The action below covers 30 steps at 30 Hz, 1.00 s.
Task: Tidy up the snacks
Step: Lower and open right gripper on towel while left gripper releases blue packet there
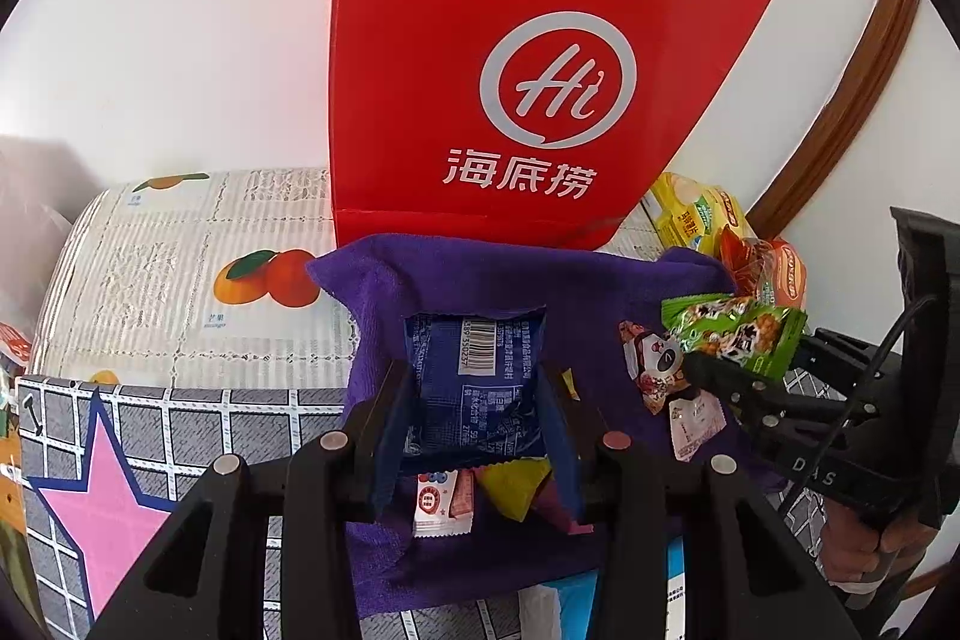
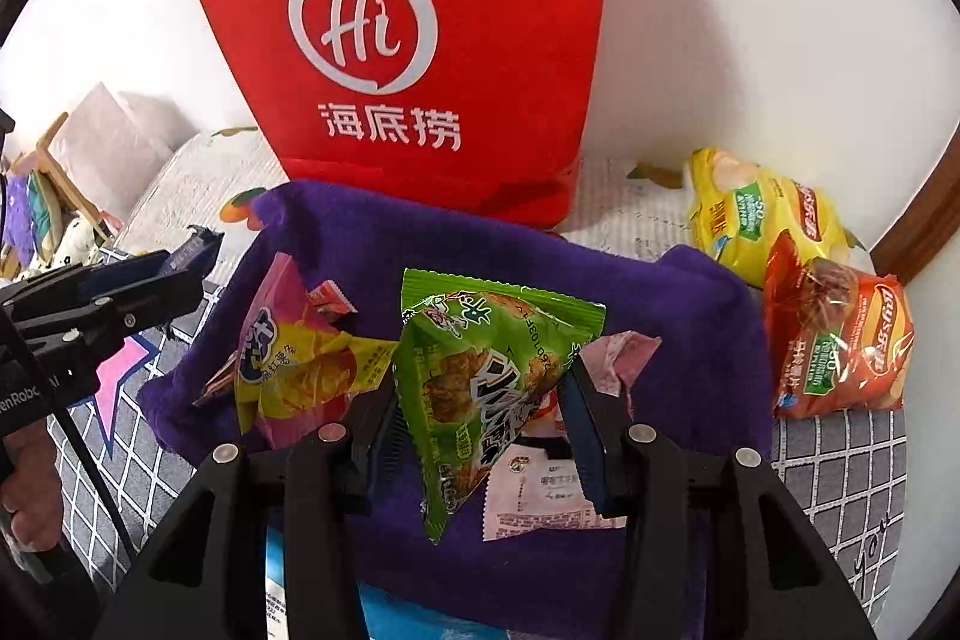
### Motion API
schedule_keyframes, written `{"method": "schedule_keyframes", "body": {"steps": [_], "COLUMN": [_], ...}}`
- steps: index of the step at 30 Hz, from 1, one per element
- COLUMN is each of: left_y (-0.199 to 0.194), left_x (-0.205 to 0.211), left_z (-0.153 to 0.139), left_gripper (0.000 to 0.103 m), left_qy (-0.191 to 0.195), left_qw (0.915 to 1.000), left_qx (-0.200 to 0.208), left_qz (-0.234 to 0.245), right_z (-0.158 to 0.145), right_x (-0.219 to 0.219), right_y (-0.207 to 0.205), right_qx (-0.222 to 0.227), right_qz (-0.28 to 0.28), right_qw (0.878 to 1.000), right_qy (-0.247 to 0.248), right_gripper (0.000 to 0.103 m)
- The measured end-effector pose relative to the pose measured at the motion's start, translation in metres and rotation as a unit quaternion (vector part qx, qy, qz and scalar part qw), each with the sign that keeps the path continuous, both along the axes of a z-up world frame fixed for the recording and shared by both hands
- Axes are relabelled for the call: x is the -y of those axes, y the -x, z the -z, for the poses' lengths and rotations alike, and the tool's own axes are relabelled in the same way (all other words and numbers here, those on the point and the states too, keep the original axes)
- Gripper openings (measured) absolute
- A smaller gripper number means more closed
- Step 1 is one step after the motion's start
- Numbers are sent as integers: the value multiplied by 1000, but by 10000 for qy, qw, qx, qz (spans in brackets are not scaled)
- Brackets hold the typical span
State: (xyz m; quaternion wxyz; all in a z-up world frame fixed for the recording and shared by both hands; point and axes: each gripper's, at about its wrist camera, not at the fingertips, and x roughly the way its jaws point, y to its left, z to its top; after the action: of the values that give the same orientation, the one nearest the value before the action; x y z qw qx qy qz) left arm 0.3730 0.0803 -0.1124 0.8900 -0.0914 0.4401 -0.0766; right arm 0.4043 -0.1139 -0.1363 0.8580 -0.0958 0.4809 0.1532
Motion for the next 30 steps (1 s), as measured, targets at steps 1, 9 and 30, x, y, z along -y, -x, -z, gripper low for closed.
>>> {"method": "schedule_keyframes", "body": {"steps": [1,9,30], "left_y": [0,-1,-2], "left_x": [0,-3,-2], "left_z": [0,3,4], "left_gripper": [39,39,39], "left_qy": [-2,22,86], "left_qw": [10000,10000,9999], "left_qx": [-8,-44,-78], "left_qz": [-11,-43,-17], "right_z": [1,15,49], "right_x": [0,-9,-32], "right_y": [0,-3,-6], "right_qx": [-26,-240,-712], "right_qz": [-2,-82,-324], "right_qw": [10000,9997,9965], "right_qy": [0,38,288], "right_gripper": [48,48,48]}}
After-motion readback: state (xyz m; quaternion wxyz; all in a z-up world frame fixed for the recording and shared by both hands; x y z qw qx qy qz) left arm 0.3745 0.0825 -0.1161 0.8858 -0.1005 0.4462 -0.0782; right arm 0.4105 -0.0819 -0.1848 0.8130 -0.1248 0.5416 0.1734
